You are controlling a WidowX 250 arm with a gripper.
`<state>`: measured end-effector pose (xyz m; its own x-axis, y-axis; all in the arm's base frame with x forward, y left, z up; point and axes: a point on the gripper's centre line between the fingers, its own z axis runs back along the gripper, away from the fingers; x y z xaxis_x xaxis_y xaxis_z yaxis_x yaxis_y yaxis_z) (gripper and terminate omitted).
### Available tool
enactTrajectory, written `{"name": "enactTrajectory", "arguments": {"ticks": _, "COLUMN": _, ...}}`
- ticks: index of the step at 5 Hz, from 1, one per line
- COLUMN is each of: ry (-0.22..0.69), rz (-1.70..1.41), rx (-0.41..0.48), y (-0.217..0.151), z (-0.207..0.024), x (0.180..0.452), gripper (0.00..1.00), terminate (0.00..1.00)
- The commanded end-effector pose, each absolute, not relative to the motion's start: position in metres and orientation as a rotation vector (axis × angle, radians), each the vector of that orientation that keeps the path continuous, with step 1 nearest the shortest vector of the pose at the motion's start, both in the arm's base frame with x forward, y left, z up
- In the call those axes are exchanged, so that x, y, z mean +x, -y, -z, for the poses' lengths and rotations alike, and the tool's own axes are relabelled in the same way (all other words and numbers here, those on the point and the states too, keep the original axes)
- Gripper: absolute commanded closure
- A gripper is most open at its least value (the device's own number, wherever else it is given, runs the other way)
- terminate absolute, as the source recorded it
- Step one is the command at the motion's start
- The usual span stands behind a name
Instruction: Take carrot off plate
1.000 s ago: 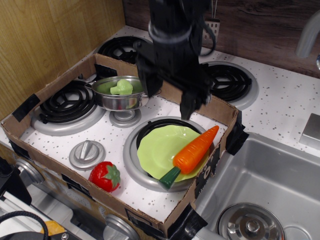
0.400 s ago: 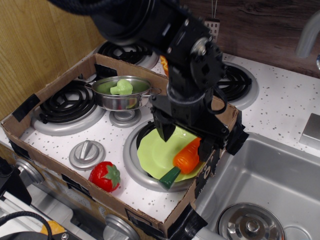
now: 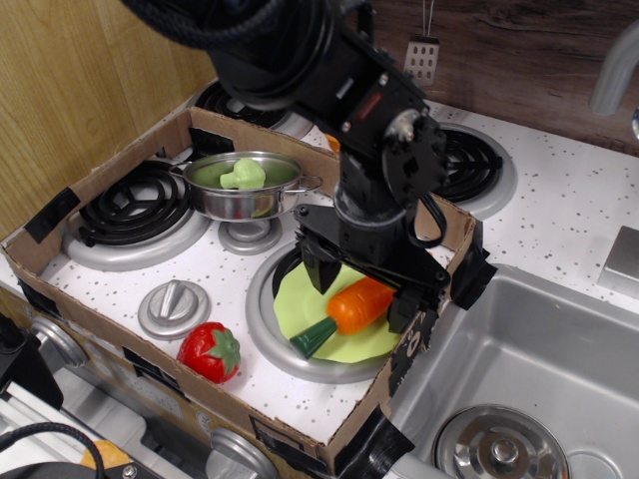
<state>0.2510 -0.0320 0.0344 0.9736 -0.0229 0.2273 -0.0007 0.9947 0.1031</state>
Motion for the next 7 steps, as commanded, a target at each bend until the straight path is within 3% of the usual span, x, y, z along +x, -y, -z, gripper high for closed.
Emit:
{"name": "enactTrajectory", "arguments": {"ticks": 1, "ry": 0.243, "rz": 0.001, "rx": 0.072, "y": 0.033, "z": -0.032, "x": 0.256, "gripper": 1.00, "terminate": 0.00}}
{"name": "enactTrajectory", "arguments": {"ticks": 3, "ry": 0.217, "rz": -0.011, "rx": 0.076, "y": 0.032, "z": -0.040, "x": 0.261, "gripper": 1.00, "terminate": 0.00}}
{"name": "enactTrajectory", "arguments": {"ticks": 5, "ry": 0.171, "rz": 0.180, "rx": 0.171, "y": -0.010, "z": -0.096, "x": 0.270, "gripper": 1.00, "terminate": 0.00}}
{"name": "enactTrajectory", "arguments": {"ticks": 6, "ry": 0.163, "rz": 0.296, "rx": 0.232, "y": -0.044, "z": -0.114, "x": 0.271, "gripper": 1.00, "terminate": 0.00}}
{"name": "enactTrajectory", "arguments": {"ticks": 7, "ry": 0.161, "rz": 0.256, "rx": 0.237, "y": -0.066, "z": -0.106, "x": 0.263, "gripper": 1.00, "terminate": 0.00}}
